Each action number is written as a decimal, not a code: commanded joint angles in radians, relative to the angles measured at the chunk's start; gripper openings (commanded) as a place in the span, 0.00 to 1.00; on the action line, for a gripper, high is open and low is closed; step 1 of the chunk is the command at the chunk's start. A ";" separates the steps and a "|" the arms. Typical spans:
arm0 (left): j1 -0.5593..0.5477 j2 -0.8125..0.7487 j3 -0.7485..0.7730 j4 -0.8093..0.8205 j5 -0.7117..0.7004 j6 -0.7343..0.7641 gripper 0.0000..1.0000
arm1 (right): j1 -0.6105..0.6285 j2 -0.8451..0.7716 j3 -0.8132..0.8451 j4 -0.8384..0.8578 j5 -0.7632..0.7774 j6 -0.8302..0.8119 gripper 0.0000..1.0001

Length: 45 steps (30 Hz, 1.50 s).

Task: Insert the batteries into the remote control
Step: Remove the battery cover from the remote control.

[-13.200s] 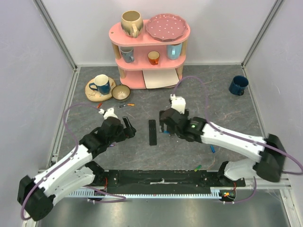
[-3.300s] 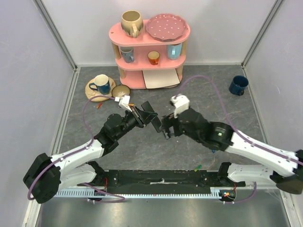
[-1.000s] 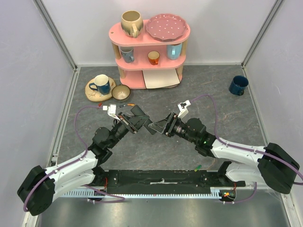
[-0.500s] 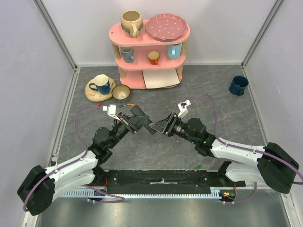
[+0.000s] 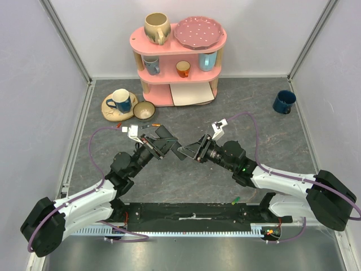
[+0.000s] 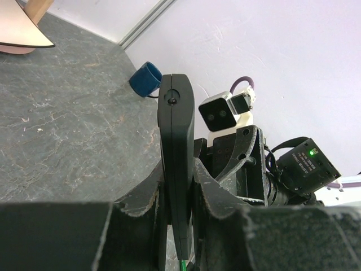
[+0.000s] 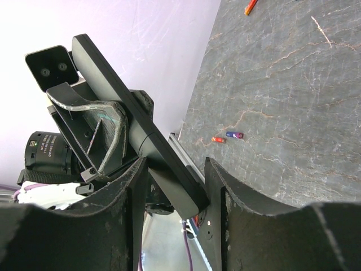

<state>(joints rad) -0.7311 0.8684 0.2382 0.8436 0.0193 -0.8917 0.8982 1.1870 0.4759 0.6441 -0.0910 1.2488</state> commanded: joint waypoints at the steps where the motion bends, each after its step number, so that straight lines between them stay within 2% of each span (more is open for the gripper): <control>1: -0.011 -0.009 0.003 0.069 -0.016 0.037 0.02 | -0.004 0.000 0.001 0.031 0.005 -0.003 0.49; 12: -0.013 -0.014 0.009 0.074 -0.016 0.033 0.02 | -0.001 0.000 -0.005 0.023 0.005 -0.005 0.46; 15: -0.013 -0.011 0.010 0.074 -0.018 0.030 0.02 | -0.002 -0.001 -0.003 0.023 0.005 -0.003 0.49; 21: -0.013 0.001 0.001 0.072 -0.016 0.010 0.02 | -0.002 -0.016 0.009 0.009 0.014 0.003 0.63; 30: -0.013 0.018 -0.013 0.058 -0.016 -0.018 0.02 | -0.002 -0.075 0.082 -0.136 0.017 -0.052 0.82; 33: -0.013 0.029 -0.011 0.045 -0.039 -0.039 0.02 | -0.002 -0.112 0.124 -0.265 0.036 -0.127 0.85; 34: -0.013 0.040 -0.008 0.037 -0.044 -0.046 0.02 | -0.002 -0.124 0.141 -0.373 0.059 -0.162 0.85; 40: -0.010 0.084 -0.005 0.038 -0.029 -0.107 0.02 | -0.002 -0.237 0.272 -0.717 0.181 -0.386 0.87; 42: -0.007 0.093 0.001 0.020 -0.024 -0.133 0.02 | -0.002 -0.233 0.332 -0.873 0.218 -0.458 0.87; 44: 0.009 0.113 0.019 -0.001 0.037 -0.167 0.02 | 0.001 -0.195 0.430 -0.980 0.243 -0.569 0.86; 45: 0.016 0.125 0.035 -0.005 0.060 -0.182 0.02 | 0.004 -0.176 0.464 -1.085 0.255 -0.606 0.85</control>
<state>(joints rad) -0.7341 0.9642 0.2245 0.8394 0.0132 -0.9852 0.8986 0.9710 0.7887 -0.0937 0.0723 0.8700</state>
